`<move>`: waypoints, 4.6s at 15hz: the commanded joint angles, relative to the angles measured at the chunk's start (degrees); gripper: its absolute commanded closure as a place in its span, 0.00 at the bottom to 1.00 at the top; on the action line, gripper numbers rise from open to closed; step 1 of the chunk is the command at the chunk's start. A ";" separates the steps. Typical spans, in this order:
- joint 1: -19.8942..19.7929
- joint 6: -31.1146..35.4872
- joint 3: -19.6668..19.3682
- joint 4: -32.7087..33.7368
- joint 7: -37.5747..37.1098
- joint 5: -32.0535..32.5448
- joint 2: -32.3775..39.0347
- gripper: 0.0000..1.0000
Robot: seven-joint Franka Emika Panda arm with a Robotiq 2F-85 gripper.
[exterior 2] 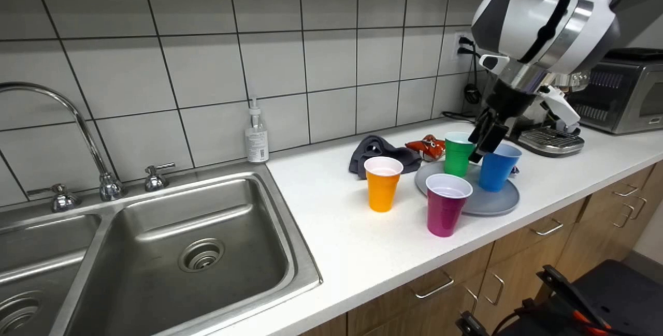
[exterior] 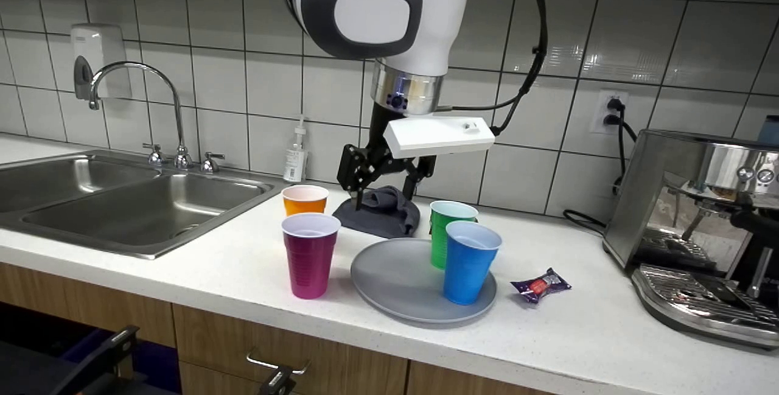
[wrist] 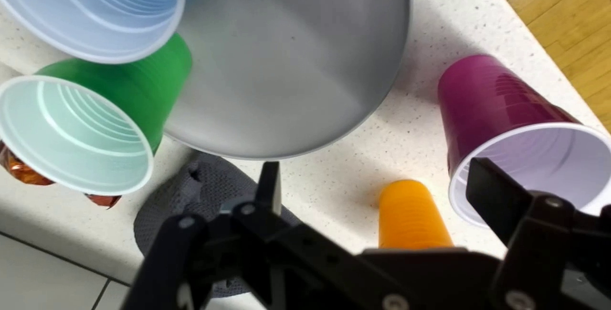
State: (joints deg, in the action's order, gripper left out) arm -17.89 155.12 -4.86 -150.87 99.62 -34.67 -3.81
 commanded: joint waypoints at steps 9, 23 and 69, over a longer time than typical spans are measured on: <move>0.19 0.03 0.31 -0.68 -1.82 1.76 0.26 0.00; 3.60 2.11 -2.91 -4.71 -22.30 15.56 -2.69 0.00; 7.69 1.61 -0.01 -7.97 -93.50 50.80 -5.63 0.00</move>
State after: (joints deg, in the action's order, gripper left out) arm -9.93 156.78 -6.50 -158.89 12.10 13.56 -9.92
